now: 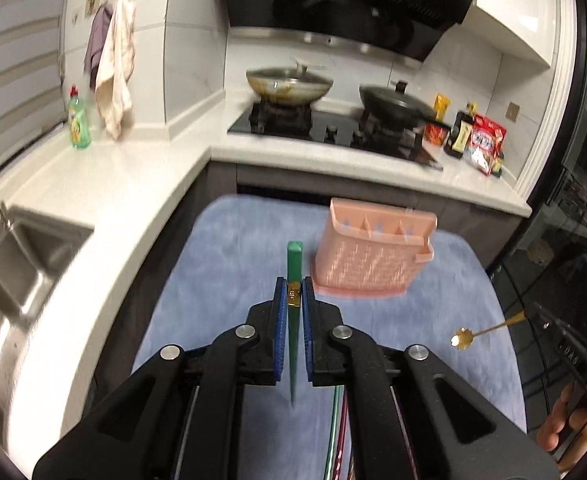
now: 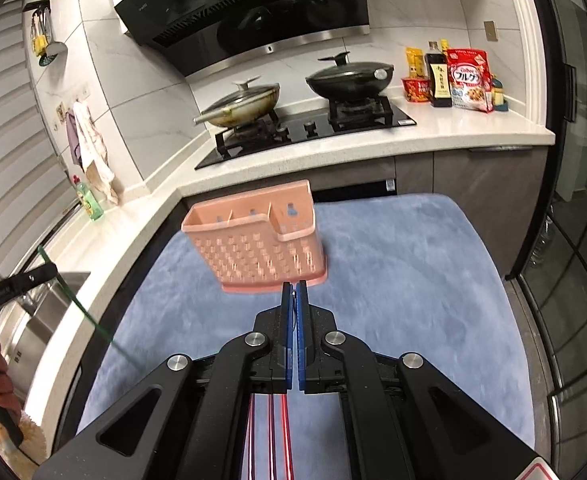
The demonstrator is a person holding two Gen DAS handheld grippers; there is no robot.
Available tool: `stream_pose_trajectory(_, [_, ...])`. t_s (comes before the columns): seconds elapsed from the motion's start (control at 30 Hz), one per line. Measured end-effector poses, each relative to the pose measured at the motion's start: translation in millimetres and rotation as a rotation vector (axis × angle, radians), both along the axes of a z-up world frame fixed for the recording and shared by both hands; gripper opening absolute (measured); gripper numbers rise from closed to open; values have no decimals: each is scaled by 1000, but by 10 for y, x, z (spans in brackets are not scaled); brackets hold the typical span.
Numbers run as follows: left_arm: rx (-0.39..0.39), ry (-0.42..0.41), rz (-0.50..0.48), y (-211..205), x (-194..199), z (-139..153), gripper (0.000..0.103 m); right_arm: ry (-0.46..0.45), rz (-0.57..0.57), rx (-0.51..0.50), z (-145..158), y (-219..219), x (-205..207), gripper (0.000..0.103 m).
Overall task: Organize utensils
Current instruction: 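Carry the green chopstick with the left tool while the right tool carries the spoon into the pink holder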
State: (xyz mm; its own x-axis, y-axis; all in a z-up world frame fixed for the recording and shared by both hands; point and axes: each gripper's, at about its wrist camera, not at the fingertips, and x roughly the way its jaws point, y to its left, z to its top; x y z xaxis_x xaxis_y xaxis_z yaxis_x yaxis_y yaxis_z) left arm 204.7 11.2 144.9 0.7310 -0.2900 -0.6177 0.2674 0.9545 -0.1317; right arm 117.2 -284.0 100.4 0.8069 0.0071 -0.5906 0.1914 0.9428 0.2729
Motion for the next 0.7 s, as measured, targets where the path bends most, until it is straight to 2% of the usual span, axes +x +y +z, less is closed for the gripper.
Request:
stream_pose_trajectory(0.17, [-53,-58,-18,-150,241,409,7,-41,-13,11,213,-115,363,2])
stream_pose_trajectory(0.27, [-88,-135,-24,-271,327,722,7,-59,-38,3,328,-186,640,2])
stream_pose_trajectory(0.33, [-111,-205,-11,-342,396,938,7,-63,-46,22,335,-244,809,2])
stream_pose_trajectory(0.43, [-153,-248,-14,-482,559,1114,7,-62,-53,29,305,-299,1045,2])
stream_pose_trajectory(0.53, [-152,-264,-11,-623,731,1110,7,-52,-55,26,243,-324,1263,2])
stream_pose_trajectory(0.7, [-123,-267,-2,-818,1003,871,7,-9,-58,30,47,-401,1557,2])
